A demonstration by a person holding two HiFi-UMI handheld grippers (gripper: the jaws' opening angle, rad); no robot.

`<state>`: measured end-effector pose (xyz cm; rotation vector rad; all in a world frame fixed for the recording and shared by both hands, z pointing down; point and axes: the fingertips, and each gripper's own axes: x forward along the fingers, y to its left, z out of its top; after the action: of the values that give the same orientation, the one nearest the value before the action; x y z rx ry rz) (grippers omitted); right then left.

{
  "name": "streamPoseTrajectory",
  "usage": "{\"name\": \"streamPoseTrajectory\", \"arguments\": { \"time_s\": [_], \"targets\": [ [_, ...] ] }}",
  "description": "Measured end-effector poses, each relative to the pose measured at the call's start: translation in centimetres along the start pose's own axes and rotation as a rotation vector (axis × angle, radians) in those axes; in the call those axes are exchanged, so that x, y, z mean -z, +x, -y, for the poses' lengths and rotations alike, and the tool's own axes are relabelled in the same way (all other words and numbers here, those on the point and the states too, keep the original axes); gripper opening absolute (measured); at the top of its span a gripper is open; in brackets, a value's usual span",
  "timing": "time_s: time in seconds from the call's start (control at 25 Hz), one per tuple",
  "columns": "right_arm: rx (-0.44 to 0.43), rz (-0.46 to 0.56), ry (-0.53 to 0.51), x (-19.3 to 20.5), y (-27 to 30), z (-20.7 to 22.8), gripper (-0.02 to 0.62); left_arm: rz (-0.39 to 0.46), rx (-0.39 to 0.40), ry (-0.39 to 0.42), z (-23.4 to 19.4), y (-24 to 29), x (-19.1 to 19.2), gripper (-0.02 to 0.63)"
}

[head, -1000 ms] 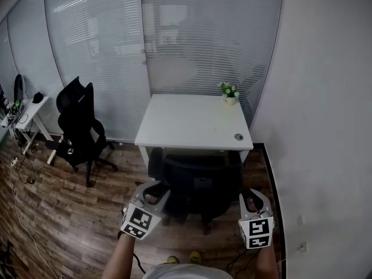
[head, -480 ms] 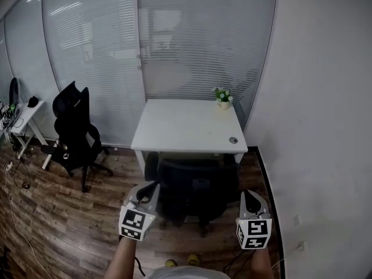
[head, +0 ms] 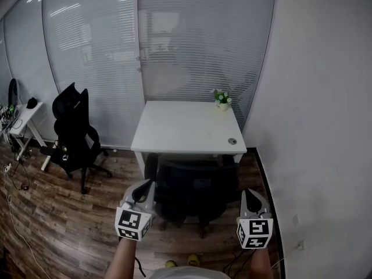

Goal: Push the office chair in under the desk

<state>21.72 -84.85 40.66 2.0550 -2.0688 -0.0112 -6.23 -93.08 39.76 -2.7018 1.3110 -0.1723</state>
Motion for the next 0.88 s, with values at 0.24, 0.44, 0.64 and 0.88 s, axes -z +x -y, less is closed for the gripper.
{"name": "streamPoseTrajectory", "arguments": {
  "time_s": [0.24,0.44,0.64,0.88],
  "targets": [
    [-0.007,0.012,0.008,-0.5,0.0,0.0,0.002,0.027,-0.011,-0.010,-0.4,-0.2,-0.9,-0.002],
    [-0.004,0.022,0.012,-0.9,0.1,0.0,0.002,0.031,-0.018,-0.023,-0.7,-0.2,-1.1,-0.002],
    [-0.003,0.029,0.004,-1.2,0.3,0.0,0.002,0.029,-0.015,-0.020,-0.7,-0.2,-1.5,-0.003],
    [-0.008,0.031,-0.006,-1.3,0.4,0.1,0.002,0.051,-0.021,-0.015,-0.8,-0.2,-1.9,-0.005]
  ]
}}
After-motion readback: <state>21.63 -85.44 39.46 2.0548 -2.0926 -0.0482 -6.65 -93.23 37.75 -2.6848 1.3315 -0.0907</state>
